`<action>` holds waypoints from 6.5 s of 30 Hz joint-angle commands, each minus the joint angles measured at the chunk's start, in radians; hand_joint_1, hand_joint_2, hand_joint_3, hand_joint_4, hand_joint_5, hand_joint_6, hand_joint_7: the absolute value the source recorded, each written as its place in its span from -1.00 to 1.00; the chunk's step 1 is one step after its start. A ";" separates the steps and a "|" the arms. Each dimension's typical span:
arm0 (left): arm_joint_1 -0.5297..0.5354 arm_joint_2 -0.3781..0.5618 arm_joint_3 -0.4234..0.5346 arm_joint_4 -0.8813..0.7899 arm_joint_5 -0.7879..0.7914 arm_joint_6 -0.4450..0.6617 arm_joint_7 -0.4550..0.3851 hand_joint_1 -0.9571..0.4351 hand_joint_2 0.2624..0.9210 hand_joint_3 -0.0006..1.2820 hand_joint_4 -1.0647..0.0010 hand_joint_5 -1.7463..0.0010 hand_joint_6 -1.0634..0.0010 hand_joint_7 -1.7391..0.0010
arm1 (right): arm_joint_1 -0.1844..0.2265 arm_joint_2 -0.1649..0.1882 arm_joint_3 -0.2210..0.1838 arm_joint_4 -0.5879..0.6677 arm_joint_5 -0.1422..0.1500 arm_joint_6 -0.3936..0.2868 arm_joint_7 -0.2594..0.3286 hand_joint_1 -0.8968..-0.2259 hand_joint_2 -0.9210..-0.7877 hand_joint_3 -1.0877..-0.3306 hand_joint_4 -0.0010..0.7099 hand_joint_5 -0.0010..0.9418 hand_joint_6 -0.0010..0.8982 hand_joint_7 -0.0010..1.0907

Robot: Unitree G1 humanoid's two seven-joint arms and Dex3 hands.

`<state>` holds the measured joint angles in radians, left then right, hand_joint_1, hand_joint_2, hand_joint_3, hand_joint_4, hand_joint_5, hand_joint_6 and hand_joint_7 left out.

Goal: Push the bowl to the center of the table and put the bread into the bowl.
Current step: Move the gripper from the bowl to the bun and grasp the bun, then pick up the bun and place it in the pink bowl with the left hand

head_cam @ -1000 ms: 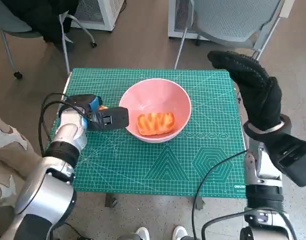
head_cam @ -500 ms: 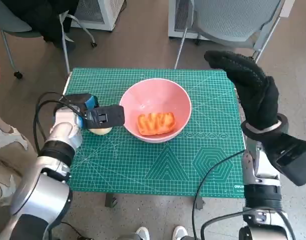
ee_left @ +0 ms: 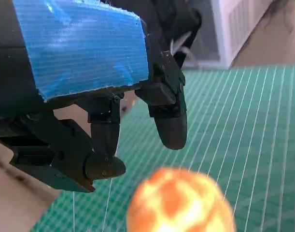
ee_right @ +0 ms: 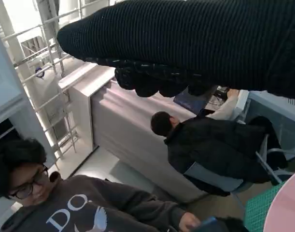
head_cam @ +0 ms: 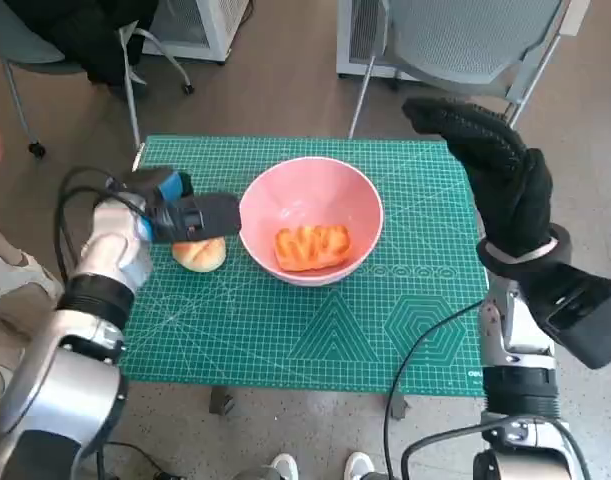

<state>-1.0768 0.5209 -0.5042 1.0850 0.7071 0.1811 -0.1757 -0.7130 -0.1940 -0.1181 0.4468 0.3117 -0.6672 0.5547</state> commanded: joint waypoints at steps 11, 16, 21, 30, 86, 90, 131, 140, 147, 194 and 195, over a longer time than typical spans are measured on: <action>0.106 0.099 0.089 -0.348 -0.018 0.082 -0.079 0.38 0.86 -0.76 -0.26 -0.52 -0.26 -0.14 | -0.002 0.012 0.006 0.016 0.009 0.022 0.018 -0.49 -1.00 -0.09 -0.58 -1.00 -0.82 -0.37; 0.149 0.099 0.108 -0.417 -0.022 0.113 -0.107 0.38 0.92 -0.81 -0.27 -0.50 -0.25 -0.16 | -0.004 0.015 0.009 0.014 0.007 0.025 0.017 -0.49 -1.00 -0.10 -0.59 -1.00 -0.83 -0.35; 0.155 0.102 0.085 -0.458 -0.041 0.169 -0.314 0.47 0.76 -0.84 0.02 -0.16 0.23 0.40 | -0.007 0.019 0.011 0.016 0.005 0.028 0.015 -0.49 -1.00 -0.11 -0.62 -0.99 -0.89 -0.26; 0.132 0.081 0.020 -0.401 -0.011 0.164 -0.481 -0.31 0.30 -0.97 0.95 0.95 0.74 0.97 | -0.012 0.023 0.009 0.026 0.006 0.026 0.018 -0.48 -1.00 -0.12 -0.63 -0.99 -0.95 -0.19; 0.081 -0.148 -0.018 0.188 -0.021 -0.034 0.015 0.12 0.51 -0.96 0.72 0.97 0.55 0.95 | -0.005 0.011 -0.007 0.053 0.002 -0.017 0.020 -0.46 -1.00 -0.08 -0.58 -0.99 -0.97 -0.10; 0.103 -0.149 -0.030 0.198 -0.008 -0.054 0.110 0.34 0.66 -0.96 0.12 0.75 0.18 0.95 | -0.003 0.009 -0.006 0.050 0.004 -0.017 0.022 -0.46 -1.00 -0.08 -0.58 -0.99 -0.96 -0.10; 0.201 0.052 0.077 -0.227 -0.044 -0.108 0.169 0.38 0.68 -0.56 -0.21 -0.60 -0.25 -0.15 | -0.007 0.016 0.003 0.044 0.001 -0.007 0.016 -0.49 -1.00 -0.09 -0.58 -1.00 -0.94 -0.15; 0.257 0.085 0.162 -0.466 -0.077 -0.059 0.109 0.38 0.95 -0.90 -0.37 -0.42 -0.28 -0.14 | -0.015 0.019 0.004 0.048 0.001 0.000 0.017 -0.48 -1.00 -0.11 -0.59 -1.00 -0.96 -0.13; 0.286 0.083 0.221 -0.673 -0.077 0.005 0.062 0.38 0.95 -0.93 -0.41 -0.38 -0.30 -0.15 | -0.018 0.021 0.004 0.046 0.006 0.009 0.020 -0.48 -1.00 -0.12 -0.59 -1.00 -0.98 -0.11; 0.176 -0.183 0.152 -0.599 -0.148 -0.141 -0.055 -0.05 0.76 -0.93 0.88 0.86 0.73 0.77 | -0.002 0.010 -0.007 0.049 0.001 -0.018 0.025 -0.47 -1.00 -0.06 -0.58 -0.99 -0.98 -0.08; 0.175 -0.182 0.151 -0.593 -0.143 -0.151 -0.046 -0.19 0.77 -0.94 0.93 0.91 0.74 0.80 | -0.001 0.011 -0.007 0.048 -0.001 -0.018 0.023 -0.47 -1.00 -0.06 -0.58 -0.99 -0.97 -0.09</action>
<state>-0.8914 0.3239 -0.3623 0.4807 0.5696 0.0624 -0.2354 -0.7329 -0.1839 -0.1237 0.4854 0.3177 -0.6842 0.5788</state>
